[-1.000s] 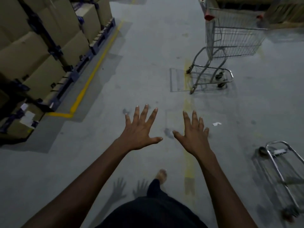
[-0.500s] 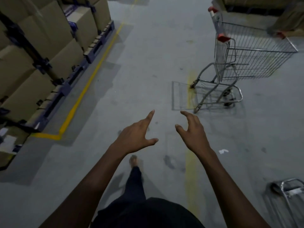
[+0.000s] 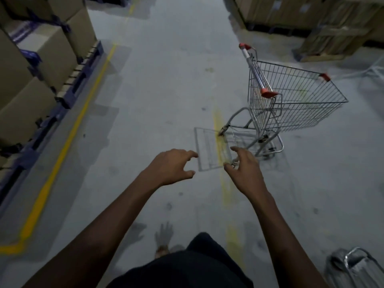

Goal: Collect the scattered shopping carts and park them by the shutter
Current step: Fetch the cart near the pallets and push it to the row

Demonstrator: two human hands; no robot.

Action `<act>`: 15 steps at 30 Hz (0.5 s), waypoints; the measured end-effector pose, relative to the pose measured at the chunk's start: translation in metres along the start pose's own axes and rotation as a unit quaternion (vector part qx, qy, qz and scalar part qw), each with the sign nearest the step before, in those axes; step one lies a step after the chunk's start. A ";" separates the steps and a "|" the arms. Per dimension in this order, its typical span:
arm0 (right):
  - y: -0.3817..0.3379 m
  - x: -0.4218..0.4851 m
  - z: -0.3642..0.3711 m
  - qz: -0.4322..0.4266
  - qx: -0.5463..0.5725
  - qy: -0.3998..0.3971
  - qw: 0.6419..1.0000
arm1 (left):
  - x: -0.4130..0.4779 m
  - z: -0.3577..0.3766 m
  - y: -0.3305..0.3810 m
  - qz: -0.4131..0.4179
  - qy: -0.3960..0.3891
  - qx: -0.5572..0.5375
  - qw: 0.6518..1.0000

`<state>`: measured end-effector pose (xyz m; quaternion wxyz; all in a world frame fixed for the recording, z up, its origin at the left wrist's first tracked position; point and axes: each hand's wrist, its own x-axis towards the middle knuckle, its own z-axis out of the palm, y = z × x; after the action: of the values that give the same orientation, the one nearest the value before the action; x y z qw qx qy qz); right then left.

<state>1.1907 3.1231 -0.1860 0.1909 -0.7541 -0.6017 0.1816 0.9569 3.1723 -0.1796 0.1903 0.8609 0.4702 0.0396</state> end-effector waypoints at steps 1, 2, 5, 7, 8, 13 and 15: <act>-0.002 0.017 0.002 0.008 -0.004 0.004 1.000 | 0.018 -0.004 -0.009 0.001 -0.001 0.009 1.000; -0.003 0.034 0.004 0.013 -0.012 0.009 1.000 | 0.036 -0.007 -0.017 0.001 -0.003 0.018 1.000; 0.001 0.095 0.010 0.031 -0.046 0.021 0.998 | 0.090 -0.015 -0.035 0.000 -0.023 0.047 0.999; 0.006 0.142 0.013 0.046 -0.057 0.035 0.997 | 0.134 -0.022 -0.045 0.004 -0.033 0.069 0.997; 0.008 0.166 0.013 0.049 -0.060 0.048 0.996 | 0.158 -0.026 -0.049 0.010 -0.034 0.076 0.997; 0.022 0.295 0.006 0.078 -0.044 0.074 0.993 | 0.290 -0.051 -0.069 0.061 -0.039 0.126 0.989; 0.025 0.340 -0.003 0.102 -0.044 0.070 0.991 | 0.339 -0.065 -0.072 0.077 -0.048 0.136 0.987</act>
<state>1.2842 3.4504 -0.2112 0.1796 -0.8301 -0.5142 0.1196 1.0716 3.5054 -0.1836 0.0900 0.9132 0.3942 -0.0512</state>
